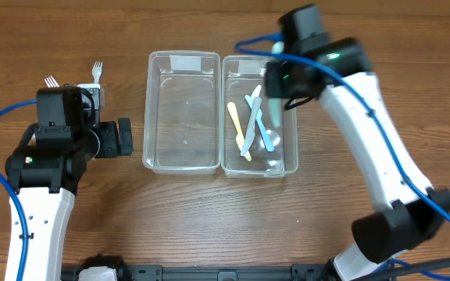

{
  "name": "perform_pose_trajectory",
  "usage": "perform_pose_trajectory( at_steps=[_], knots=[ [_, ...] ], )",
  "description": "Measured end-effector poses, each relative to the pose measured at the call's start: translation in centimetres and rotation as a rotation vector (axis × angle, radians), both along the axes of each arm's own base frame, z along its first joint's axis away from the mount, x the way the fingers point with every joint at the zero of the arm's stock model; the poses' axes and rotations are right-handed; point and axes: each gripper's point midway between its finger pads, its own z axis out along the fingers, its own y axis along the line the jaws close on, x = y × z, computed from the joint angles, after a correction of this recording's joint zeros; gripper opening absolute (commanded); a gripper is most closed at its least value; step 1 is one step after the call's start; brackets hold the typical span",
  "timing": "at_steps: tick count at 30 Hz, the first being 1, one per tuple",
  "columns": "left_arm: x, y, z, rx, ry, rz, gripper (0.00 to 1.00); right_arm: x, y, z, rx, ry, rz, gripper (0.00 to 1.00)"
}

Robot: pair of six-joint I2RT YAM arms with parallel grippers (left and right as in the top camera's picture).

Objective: Pack container
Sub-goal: 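Carry the light blue knife into the right container and release it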

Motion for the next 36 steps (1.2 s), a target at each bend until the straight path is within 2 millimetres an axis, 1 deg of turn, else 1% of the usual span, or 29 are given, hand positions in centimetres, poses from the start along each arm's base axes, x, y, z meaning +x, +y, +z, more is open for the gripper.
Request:
perform_pose_trajectory(
  at_steps=[1, 4, 5, 7, 9, 10, 11, 16, 18, 20, 22, 23, 24, 25, 26, 28, 29, 31, 33, 34, 35, 36],
  knots=[
    [-0.1, 0.0, 0.1, 0.000, -0.003, 0.000, 1.00, -0.2, 0.5, -1.6, -0.004, 0.023, 0.009, 0.05],
    [-0.2, 0.0, 0.3, 0.001, -0.009, 0.000, 1.00, -1.1, 0.8, -4.8, -0.010, 0.078, 0.023, 0.09],
    [-0.3, 0.0, 0.4, 0.000, -0.010, 0.000, 1.00, -1.4, 0.7, -5.7, -0.017, 0.093, 0.024, 0.13],
    [-0.3, 0.0, 0.5, 0.001, -0.013, 0.000, 1.00, -1.9, 0.6, -6.7, -0.023, 0.113, 0.028, 0.22],
    [-0.4, 0.0, 0.4, 0.000, -0.010, 0.000, 1.00, -2.0, 0.5, -7.2, -0.024, 0.121, 0.030, 0.41],
    [-0.5, 0.0, 0.4, 0.000, -0.006, 0.000, 1.00, -2.0, 0.6, -7.2, -0.021, 0.118, 0.028, 0.48],
    [-0.6, 0.0, 0.3, 0.000, -0.001, 0.000, 1.00, -1.8, 0.6, -7.1, -0.024, 0.109, 0.046, 0.52],
    [-0.9, 0.0, 0.2, 0.000, 0.011, 0.000, 1.00, -1.7, 0.7, -7.0, -0.025, 0.104, 0.054, 0.56],
    [-1.2, -0.1, 0.4, 0.000, 0.012, 0.000, 1.00, -1.5, 0.8, -6.6, -0.022, 0.096, 0.058, 0.55],
    [-1.6, -0.1, 0.9, 0.000, 0.006, 0.000, 1.00, -1.2, 0.9, -5.4, -0.017, 0.080, 0.062, 0.56],
    [-1.9, -0.1, 1.8, 0.000, -0.002, 0.000, 1.00, -0.4, 1.2, -3.1, -0.002, 0.035, 0.062, 0.57],
    [-2.1, -0.1, 2.2, 0.000, -0.005, 0.000, 1.00, 0.0, 1.3, -2.1, 0.004, 0.016, 0.061, 0.59],
    [-2.4, -0.1, 2.9, 0.001, -0.013, 0.000, 1.00, 0.5, 1.3, -0.6, 0.013, -0.015, 0.053, 0.62],
    [-2.6, -0.1, 3.5, 0.001, -0.019, 0.000, 1.00, 0.9, 1.2, 0.7, 0.021, -0.042, 0.043, 0.66],
    [-2.8, -0.1, 4.4, 0.003, -0.032, 0.001, 1.00, 1.4, 0.8, 2.3, 0.025, -0.074, 0.026, 0.71],
    [-3.3, 0.0, 6.0, 0.011, -0.054, 0.006, 1.00, 2.3, -0.7, 5.4, 0.035, -0.138, -0.031, 0.87],
    [-3.6, 0.2, 6.9, 0.018, -0.066, 0.012, 1.00, 2.6, -1.9, 6.8, 0.041, -0.168, -0.066, 0.91],
    [-4.0, 0.8, 8.6, 0.036, -0.094, 0.050, 1.00, 2.5, -5.3, 9.5, 0.055, -0.217, -0.162, 0.91],
    [-4.0, 1.4, 9.9, 0.053, -0.128, 0.086, 1.00, 1.7, -8.9, 11.1, 0.058, -0.236, -0.250, 0.93],
    [-4.0, 1.8, 10.6, 0.065, -0.147, 0.113, 1.00, 1.0, -11.4, 11.9, 0.055, -0.240, -0.312, 0.93],
    [-4.0, 2.1, 11.0, 0.075, -0.160, 0.130, 1.00, 0.3, -13.1, 12.3, 0.050, -0.237, -0.354, 0.93],
    [-4.0, 2.4, 11.2, 0.084, -0.170, 0.147, 1.00, -1.2, -16.5, 12.6, 0.037, -0.211, -0.443, 0.93]
  ],
)
